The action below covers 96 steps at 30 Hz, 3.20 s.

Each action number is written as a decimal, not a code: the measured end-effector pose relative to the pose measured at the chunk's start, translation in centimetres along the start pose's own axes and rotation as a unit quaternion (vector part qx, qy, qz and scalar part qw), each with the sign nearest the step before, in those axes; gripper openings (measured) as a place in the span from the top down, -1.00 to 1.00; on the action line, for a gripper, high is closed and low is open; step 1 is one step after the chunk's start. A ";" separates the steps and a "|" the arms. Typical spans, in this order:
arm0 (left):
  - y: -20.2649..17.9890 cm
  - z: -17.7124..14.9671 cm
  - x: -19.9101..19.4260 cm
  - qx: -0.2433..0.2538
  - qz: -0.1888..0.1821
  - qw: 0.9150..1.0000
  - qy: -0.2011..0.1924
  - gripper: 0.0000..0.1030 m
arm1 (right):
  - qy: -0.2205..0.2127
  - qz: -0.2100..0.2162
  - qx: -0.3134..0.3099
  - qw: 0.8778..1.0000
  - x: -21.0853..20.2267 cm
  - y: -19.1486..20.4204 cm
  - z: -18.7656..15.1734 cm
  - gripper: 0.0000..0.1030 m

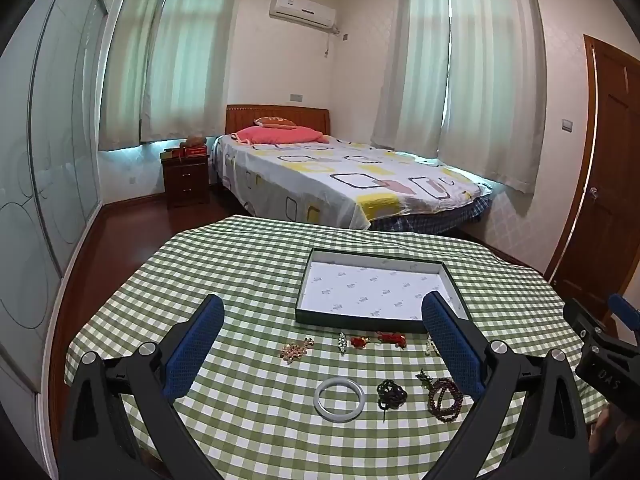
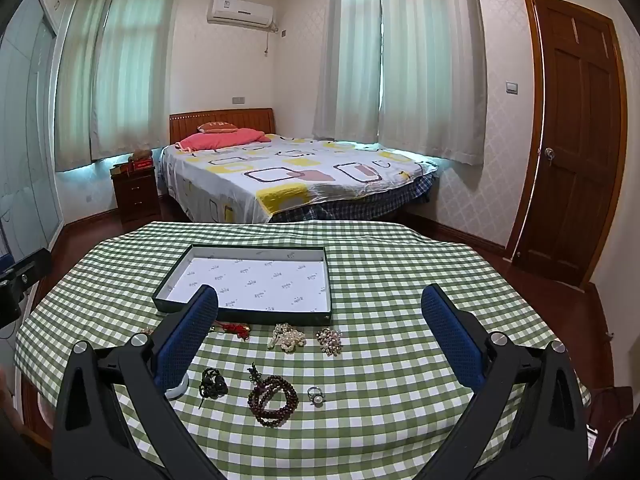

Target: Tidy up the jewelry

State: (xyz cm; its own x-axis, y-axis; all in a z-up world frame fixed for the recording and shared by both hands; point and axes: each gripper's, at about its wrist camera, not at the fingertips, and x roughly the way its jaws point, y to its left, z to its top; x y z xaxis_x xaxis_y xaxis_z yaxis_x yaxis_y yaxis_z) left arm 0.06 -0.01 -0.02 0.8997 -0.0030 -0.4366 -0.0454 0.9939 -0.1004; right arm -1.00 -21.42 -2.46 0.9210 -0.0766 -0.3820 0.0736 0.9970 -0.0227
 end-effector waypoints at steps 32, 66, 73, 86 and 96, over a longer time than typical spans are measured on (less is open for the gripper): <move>0.0 -0.1 -0.3 0.008 0.016 1.000 -0.006 -0.87 | -0.004 0.001 -0.002 1.000 0.1 0.3 -0.1 -0.92; 0.5 -0.2 -0.3 0.010 0.017 1.000 -0.003 -0.87 | -0.004 0.002 -0.001 1.000 -0.1 0.5 -0.1 -0.92; 0.3 -0.3 -0.2 0.012 0.019 1.000 -0.002 -0.87 | -0.004 0.002 -0.001 1.000 -0.1 0.6 -0.1 -0.92; 0.2 -0.3 -0.2 0.012 0.019 1.000 -0.002 -0.87 | -0.004 0.002 -0.001 1.000 -0.1 0.6 -0.1 -0.92; 0.2 -0.5 -0.1 0.014 0.019 1.000 0.000 -0.87 | -0.004 0.003 -0.001 1.000 -0.1 0.6 -0.1 -0.92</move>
State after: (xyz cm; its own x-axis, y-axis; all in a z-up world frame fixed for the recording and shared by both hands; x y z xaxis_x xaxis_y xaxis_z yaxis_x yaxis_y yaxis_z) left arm -0.29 0.18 -0.46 0.8974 0.0342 -0.4398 -0.0670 0.9960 -0.0591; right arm -1.09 -20.77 -2.55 0.9242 -0.0704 -0.3755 0.0668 0.9975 -0.0226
